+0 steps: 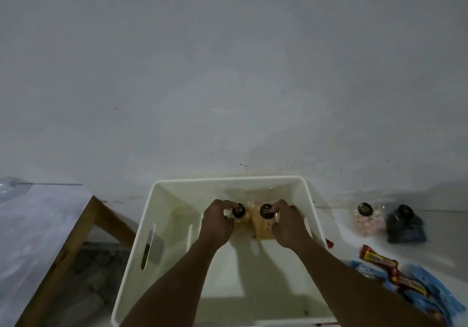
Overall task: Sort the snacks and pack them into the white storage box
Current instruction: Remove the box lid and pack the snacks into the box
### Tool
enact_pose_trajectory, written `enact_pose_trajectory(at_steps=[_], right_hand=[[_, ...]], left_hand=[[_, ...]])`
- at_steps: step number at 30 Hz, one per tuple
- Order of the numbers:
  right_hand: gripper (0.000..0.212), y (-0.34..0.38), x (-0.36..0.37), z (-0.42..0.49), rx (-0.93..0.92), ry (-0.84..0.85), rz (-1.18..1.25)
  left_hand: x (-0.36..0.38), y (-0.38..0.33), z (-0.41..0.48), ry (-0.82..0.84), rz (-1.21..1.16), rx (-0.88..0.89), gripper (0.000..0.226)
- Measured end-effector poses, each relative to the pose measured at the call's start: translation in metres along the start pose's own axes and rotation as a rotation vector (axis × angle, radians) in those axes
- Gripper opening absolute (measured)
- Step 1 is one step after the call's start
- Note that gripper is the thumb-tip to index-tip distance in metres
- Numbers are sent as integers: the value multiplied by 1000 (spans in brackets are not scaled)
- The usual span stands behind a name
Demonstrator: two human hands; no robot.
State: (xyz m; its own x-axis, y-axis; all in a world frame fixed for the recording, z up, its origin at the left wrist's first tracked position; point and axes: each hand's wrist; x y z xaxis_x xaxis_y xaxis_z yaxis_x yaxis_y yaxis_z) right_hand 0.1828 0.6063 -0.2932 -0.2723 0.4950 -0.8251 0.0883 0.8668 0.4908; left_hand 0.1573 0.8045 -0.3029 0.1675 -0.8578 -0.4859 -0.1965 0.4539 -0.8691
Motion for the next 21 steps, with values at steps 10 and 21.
enact_pose_trajectory(at_steps=[10,21], right_hand=[[34,14,-42,-29,-5,78,28],[4,-77,-195,-105,-113,-165,193]], left_hand=[[0,-19,-34,44,200,-51,46],[78,-182,-93,38,78,315,16]])
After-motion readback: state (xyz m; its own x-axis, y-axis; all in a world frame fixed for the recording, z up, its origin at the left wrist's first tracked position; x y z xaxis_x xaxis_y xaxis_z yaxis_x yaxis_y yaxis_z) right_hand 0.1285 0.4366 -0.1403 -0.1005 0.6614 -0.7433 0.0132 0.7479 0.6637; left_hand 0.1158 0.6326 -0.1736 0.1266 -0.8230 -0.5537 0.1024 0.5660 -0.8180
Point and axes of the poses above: each hand's wrist, its own z-axis towards the middle knuckle, its own x-axis out of the palm, y = z × x, and after that the axes turned 9 degrees about -z, right-handed
